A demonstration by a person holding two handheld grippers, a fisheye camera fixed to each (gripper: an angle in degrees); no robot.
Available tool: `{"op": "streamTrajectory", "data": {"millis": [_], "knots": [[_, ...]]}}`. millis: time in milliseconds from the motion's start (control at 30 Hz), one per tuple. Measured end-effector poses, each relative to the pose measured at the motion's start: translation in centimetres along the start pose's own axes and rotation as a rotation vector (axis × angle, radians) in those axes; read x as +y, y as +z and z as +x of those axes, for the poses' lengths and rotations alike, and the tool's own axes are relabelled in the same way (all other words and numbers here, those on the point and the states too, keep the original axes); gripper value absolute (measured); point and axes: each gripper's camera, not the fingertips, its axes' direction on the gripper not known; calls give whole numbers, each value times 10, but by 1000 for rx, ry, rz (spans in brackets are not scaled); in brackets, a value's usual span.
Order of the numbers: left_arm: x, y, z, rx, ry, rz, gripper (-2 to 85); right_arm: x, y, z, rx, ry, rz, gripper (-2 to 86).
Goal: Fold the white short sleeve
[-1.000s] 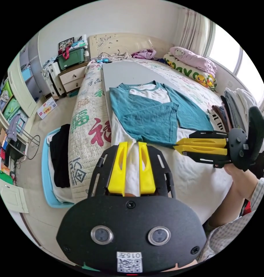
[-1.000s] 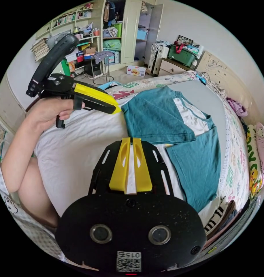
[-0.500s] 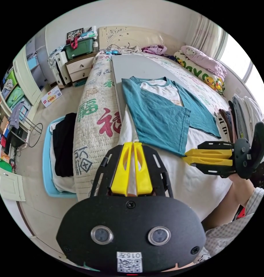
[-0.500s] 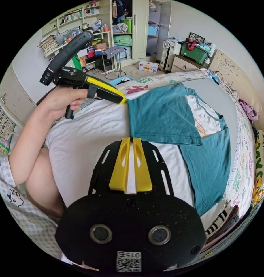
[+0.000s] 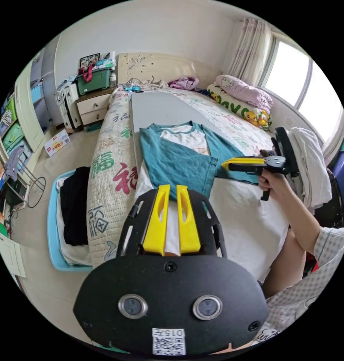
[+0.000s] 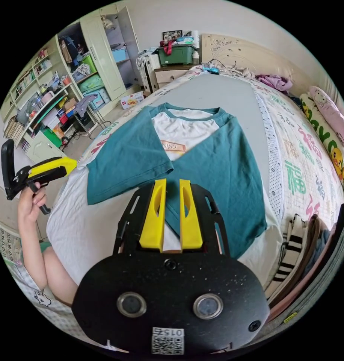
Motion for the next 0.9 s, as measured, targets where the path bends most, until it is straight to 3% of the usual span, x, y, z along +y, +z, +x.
{"op": "streamTrajectory", "data": {"millis": [133,267,367,700,833,900], "knots": [[-9,20,3,161,52,-93,42,-15,-13,3,-71,-3,79,83],[-17,42,7,127,101,-207,61,-32,-3,11,-3,52,6,71],[-20,57,8,115,122,-300,60,-38,-5,12,34,43,-26,8],[-24,53,-9,110,136,-313,51,-50,-26,26,13,33,-38,6],[-24,19,-34,86,72,-123,59,-53,-63,43,-30,41,34,44],[-23,-10,-62,71,-38,62,61,-52,-97,61,-31,59,129,49]]}}
